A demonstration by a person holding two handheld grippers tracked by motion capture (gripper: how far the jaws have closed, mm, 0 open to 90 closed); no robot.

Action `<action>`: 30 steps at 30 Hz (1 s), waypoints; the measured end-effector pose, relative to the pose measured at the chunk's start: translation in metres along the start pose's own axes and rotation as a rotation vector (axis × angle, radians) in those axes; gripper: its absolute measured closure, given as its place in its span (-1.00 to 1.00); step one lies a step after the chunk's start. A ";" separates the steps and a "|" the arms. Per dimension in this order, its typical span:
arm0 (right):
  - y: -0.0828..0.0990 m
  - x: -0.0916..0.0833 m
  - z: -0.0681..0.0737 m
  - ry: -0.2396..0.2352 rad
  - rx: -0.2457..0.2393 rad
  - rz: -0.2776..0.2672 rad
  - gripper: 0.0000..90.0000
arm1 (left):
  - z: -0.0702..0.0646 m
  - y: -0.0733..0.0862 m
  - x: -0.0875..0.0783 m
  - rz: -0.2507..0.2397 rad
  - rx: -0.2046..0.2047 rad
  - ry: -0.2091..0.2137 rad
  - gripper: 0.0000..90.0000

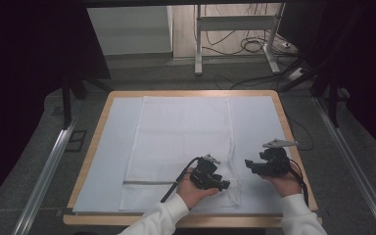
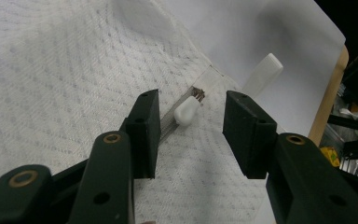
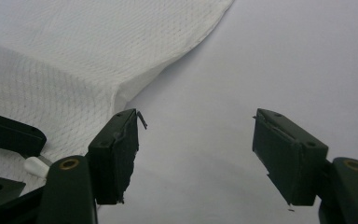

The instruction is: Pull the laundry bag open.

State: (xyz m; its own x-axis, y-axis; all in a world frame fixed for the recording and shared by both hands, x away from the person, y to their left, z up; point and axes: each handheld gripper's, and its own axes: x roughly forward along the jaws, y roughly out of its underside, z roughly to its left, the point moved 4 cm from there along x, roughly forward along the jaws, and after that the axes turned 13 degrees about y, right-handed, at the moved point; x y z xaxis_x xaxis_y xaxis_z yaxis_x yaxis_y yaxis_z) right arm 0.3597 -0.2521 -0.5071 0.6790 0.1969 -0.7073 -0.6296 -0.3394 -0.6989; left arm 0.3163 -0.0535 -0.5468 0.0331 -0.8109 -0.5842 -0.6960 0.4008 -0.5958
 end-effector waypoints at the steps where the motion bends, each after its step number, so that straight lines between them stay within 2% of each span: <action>1: 0.000 0.000 0.000 0.000 0.000 0.000 -0.32 | 0.000 0.000 0.000 0.003 0.000 -0.001 0.26; 12: 0.000 0.000 0.000 0.002 0.008 -0.004 -0.32 | 0.002 0.000 0.001 0.006 0.001 0.002 0.37; 25: 0.000 0.000 -0.001 0.005 0.004 -0.002 -0.32 | 0.006 -0.002 0.006 0.008 -0.028 0.018 0.46; 30: 0.000 0.000 -0.001 0.006 0.005 -0.002 -0.32 | 0.006 -0.002 0.007 0.011 -0.015 0.000 0.58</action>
State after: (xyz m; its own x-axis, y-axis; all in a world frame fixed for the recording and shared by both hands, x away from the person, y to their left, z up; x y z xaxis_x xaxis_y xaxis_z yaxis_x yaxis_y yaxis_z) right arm 0.3600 -0.2529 -0.5070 0.6827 0.1924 -0.7049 -0.6297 -0.3345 -0.7011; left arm 0.3224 -0.0575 -0.5532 0.0258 -0.8064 -0.5907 -0.7068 0.4032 -0.5812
